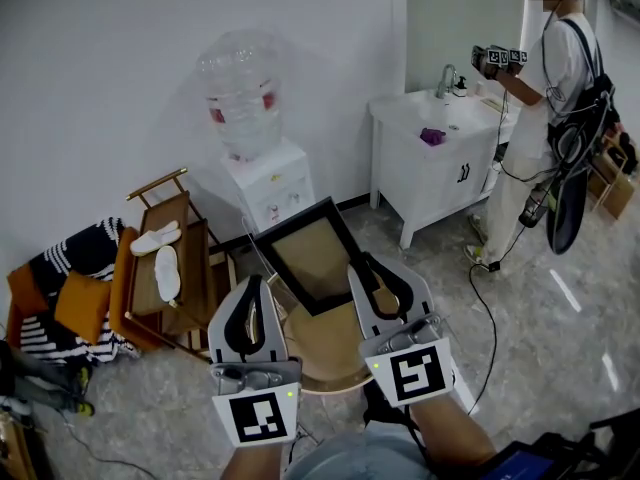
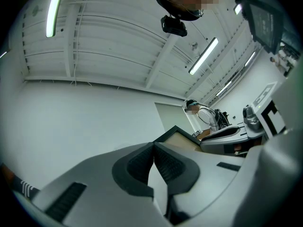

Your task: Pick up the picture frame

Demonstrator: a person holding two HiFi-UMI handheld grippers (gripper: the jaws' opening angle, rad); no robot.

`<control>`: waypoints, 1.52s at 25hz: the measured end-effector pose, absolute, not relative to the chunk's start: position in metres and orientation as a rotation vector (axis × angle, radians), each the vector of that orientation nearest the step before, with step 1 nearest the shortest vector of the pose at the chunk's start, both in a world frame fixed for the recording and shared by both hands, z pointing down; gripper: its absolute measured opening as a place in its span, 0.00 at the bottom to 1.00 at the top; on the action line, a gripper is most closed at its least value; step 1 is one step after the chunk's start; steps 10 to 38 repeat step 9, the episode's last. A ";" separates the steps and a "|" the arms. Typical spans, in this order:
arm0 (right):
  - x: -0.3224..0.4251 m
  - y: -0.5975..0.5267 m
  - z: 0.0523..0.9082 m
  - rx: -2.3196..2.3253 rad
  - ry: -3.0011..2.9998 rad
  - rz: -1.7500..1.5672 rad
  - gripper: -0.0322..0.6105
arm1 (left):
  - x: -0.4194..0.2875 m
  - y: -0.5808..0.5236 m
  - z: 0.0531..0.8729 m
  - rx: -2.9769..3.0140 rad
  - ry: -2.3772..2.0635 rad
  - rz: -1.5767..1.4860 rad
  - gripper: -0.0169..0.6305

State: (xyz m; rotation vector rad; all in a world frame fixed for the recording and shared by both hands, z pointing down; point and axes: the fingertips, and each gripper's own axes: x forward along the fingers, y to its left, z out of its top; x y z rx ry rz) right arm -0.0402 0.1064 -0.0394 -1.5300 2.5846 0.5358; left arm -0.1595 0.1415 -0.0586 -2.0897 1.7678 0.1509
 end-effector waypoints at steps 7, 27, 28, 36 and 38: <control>-0.041 0.108 -0.038 -1.528 2.588 0.539 0.18 | -0.159 0.142 -0.056 -2.090 1.769 0.147 0.05; -0.041 0.110 -0.036 -1.529 2.585 0.536 0.18 | -0.159 0.145 -0.055 -2.088 1.764 0.148 0.05; -0.041 0.110 -0.036 -1.529 2.585 0.536 0.18 | -0.159 0.145 -0.055 -2.088 1.764 0.148 0.05; -0.041 0.110 -0.036 -1.529 2.585 0.536 0.18 | -0.159 0.145 -0.055 -2.088 1.764 0.148 0.05; -0.041 0.110 -0.036 -1.529 2.585 0.536 0.18 | -0.159 0.145 -0.055 -2.088 1.764 0.148 0.05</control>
